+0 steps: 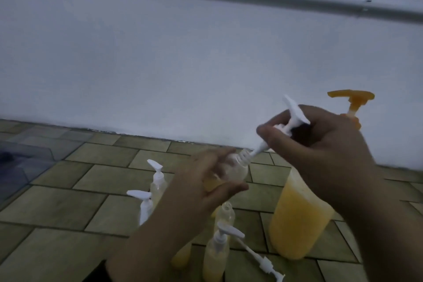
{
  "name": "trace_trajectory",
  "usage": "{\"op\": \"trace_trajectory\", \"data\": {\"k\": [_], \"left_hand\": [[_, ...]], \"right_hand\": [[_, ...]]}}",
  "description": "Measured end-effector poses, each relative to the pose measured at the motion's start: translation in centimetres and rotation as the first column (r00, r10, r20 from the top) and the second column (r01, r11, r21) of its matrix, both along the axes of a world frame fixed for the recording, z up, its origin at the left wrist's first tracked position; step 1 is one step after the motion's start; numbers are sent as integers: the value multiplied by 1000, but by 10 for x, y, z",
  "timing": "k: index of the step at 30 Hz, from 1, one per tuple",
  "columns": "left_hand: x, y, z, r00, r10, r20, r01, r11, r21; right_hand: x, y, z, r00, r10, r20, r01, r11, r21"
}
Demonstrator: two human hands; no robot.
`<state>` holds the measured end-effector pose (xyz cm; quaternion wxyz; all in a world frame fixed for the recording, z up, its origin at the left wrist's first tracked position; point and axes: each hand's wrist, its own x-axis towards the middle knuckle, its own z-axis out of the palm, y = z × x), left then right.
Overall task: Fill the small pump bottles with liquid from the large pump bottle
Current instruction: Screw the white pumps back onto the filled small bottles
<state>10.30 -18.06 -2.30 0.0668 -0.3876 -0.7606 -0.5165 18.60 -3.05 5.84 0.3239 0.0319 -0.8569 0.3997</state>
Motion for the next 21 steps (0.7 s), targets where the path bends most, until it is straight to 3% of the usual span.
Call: {"op": "trace_trajectory", "data": {"k": [3, 8, 10, 12, 15, 18, 21], "left_hand": [[7, 3, 3, 973, -78, 217, 37, 981, 189], [11, 0, 11, 956, -82, 282, 11, 969, 245], [12, -1, 14, 954, -72, 292, -5, 967, 255], [15, 0, 15, 949, -83, 305, -4, 961, 276], [19, 0, 16, 944, -104, 312, 2, 950, 313], [22, -1, 19, 933, -127, 336, 1, 937, 349], [24, -1, 21, 926, -147, 349, 14, 934, 358]], "right_hand": [[-12, -10, -7, 994, 21, 105, -3, 985, -173], [-17, -5, -8, 947, 206, 247, -105, 925, -366], [-20, -5, -10, 925, 334, 178, -179, 800, -573], [-21, -10, -12, 927, 362, 92, -200, 690, -696], [-21, -8, -15, 943, 322, 88, -181, 716, -674], [-22, -8, -19, 909, 403, 104, -233, 700, -675], [-22, -10, -24, 935, 353, 19, -241, 677, -696]]}}
